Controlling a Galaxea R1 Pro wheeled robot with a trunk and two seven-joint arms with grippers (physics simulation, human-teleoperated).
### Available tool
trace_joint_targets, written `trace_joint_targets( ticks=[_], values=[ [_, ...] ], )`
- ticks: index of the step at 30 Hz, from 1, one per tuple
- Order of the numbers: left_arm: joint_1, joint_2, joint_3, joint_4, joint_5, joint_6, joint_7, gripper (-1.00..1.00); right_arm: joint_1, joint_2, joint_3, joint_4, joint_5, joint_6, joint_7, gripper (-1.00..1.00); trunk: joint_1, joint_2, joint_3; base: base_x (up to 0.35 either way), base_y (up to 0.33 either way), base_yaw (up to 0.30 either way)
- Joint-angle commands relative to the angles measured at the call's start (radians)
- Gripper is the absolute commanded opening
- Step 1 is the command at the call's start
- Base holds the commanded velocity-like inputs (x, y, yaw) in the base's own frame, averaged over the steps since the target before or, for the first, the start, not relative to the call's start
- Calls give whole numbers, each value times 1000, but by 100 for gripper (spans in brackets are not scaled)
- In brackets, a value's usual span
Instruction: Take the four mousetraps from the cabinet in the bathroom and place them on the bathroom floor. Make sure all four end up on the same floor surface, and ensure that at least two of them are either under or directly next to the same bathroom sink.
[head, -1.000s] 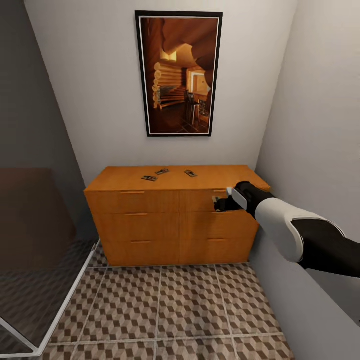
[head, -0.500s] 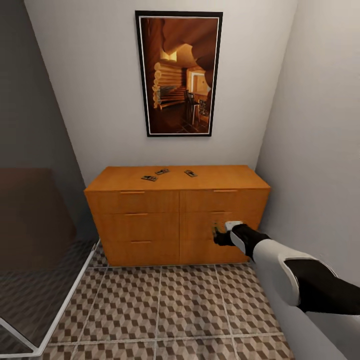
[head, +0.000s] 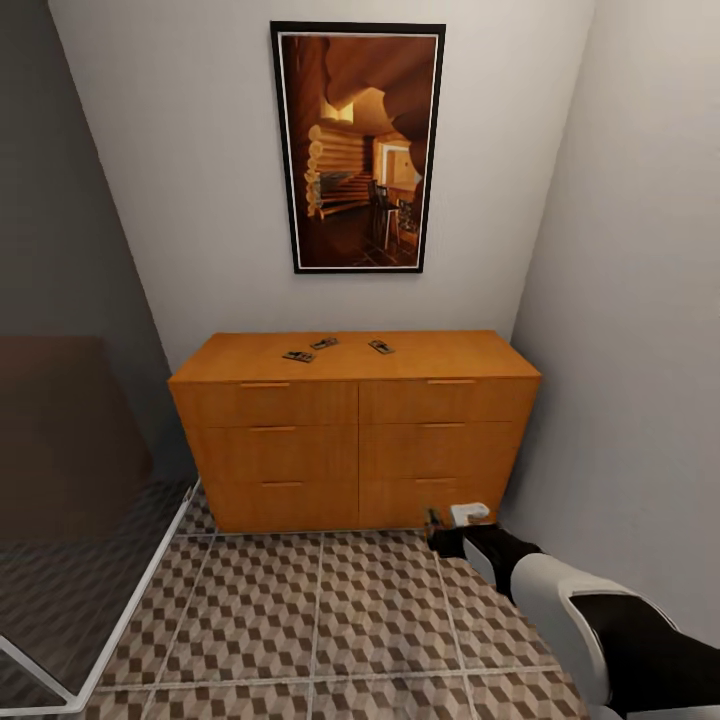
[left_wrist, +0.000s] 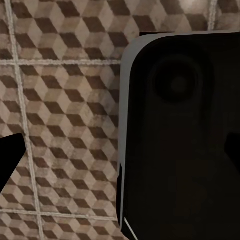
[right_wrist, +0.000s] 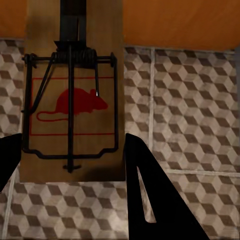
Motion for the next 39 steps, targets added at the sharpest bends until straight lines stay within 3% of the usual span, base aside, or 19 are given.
trace_joint_targets(
  ticks=[1,3,5,12,14,21,26,31,32,34,39],
  values=[
    [1,0,6,-2,-3,-1,1,100,20,0,0,-2,5,-14,4,-100,0,0,-1,0,0,0],
    [1,0,6,-2,-3,-1,1,100,61,0,0,-2,5,-58,5,-100,0,0,-1,0,0,0],
    [1,-1,6,-3,-3,-1,1,100,143,-1,0,-2,5,-145,5,-100,0,0,-1,0,0,0],
    [1,0,8,-4,-4,-1,1,100,267,0,0,-2,5,-298,5,-100,0,0,-1,0,0,0],
    [1,0,9,-5,-5,-1,2,100,326,0,0,-2,5,-373,5,-100,0,0,-1,0,0,0],
    [1,-2,11,-11,-5,-1,3,100,432,0,0,-1,5,-539,6,-100,0,0,-1,0,0,0],
    [1,-3,13,-59,-5,1,7,100,496,0,0,0,5,-711,6,-100,0,0,-1,0,0,0],
    [1,-2,15,-218,1,15,12,100,562,1,0,1,4,-896,5,-100,0,0,-1,0,0,0],
    [1,-3,17,-322,3,57,15,100,602,2,0,1,4,-990,4,-100,0,0,-1,0,0,0],
    [1,-6,17,-396,4,107,15,100,628,3,1,1,4,-1054,3,-100,0,0,-1,0,0,0],
    [0,-17,18,-686,6,331,15,100,700,6,0,2,4,-1235,-1,-100,0,0,-1,0,0,0]
  ],
)
